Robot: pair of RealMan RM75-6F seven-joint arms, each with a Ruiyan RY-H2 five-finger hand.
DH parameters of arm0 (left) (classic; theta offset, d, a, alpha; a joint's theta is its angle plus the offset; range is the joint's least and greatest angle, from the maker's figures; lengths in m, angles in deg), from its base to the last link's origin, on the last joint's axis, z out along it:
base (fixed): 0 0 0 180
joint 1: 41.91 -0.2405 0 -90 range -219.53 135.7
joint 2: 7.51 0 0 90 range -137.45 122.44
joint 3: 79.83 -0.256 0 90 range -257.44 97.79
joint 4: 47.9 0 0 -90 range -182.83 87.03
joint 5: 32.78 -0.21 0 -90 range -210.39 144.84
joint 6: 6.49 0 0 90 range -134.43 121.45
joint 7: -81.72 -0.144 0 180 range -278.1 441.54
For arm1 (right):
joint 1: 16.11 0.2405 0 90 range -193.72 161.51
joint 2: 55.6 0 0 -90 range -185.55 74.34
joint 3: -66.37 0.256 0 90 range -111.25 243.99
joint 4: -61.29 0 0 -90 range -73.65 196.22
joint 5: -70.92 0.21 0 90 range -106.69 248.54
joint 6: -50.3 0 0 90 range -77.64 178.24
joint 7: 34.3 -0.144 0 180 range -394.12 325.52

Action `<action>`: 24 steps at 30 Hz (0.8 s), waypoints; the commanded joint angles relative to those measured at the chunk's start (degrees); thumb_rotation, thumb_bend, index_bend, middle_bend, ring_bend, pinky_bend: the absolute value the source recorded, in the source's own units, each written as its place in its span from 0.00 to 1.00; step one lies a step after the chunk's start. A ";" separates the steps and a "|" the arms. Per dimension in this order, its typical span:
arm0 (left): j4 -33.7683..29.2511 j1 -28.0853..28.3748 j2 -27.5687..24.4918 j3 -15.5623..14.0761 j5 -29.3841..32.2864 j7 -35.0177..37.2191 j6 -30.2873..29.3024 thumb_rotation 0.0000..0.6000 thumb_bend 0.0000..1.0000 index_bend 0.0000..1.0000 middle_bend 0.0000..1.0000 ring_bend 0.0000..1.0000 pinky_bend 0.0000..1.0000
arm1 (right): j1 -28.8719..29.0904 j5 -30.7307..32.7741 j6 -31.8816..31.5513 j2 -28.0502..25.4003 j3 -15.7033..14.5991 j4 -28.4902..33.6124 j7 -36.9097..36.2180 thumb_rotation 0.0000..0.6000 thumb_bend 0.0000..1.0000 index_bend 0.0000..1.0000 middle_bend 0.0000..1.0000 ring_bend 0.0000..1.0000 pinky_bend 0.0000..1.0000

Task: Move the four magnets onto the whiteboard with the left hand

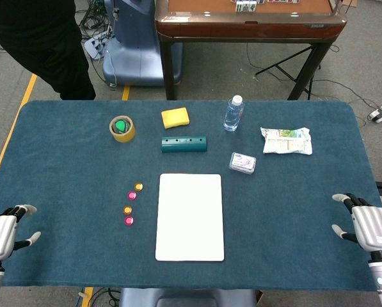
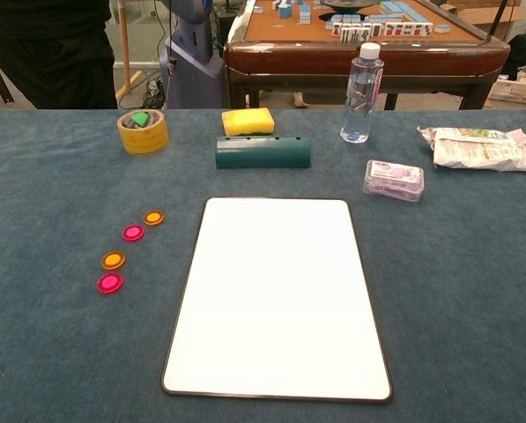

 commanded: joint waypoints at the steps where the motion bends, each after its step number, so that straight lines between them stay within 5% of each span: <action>1: -0.13 0.13 -0.05 -0.04 -0.31 -0.04 0.01 1.00 0.14 0.50 0.46 0.46 0.69 | 0.02 -0.37 0.01 -0.02 -0.14 0.04 0.15 1.00 0.13 0.29 0.31 0.37 0.60; 7: -2.03 1.14 -0.74 -0.18 -2.29 1.92 0.59 1.00 0.14 0.45 0.54 0.70 0.90 | -0.12 -0.35 -0.16 -0.12 -0.12 0.25 0.22 1.00 0.13 0.29 0.31 0.37 0.60; 9: -3.23 1.82 -1.12 -0.36 -3.52 3.21 1.17 1.00 0.14 0.44 0.63 0.77 0.96 | -0.29 -0.47 -0.66 -0.10 -0.02 0.35 0.21 1.00 0.13 0.29 0.31 0.37 0.60; 13: -5.83 4.02 -2.68 -1.26 -6.96 6.35 3.74 1.00 0.14 0.48 0.96 0.99 1.00 | -0.68 -0.95 -1.35 -0.21 -0.23 0.66 0.49 1.00 0.13 0.29 0.31 0.37 0.60; 24: -10.48 11.42 -2.79 -0.48 -6.97 7.76 13.91 1.00 0.14 0.50 1.00 1.00 1.00 | -0.65 -0.82 -1.23 -0.10 -0.05 0.73 0.86 1.00 0.13 0.29 0.31 0.37 0.60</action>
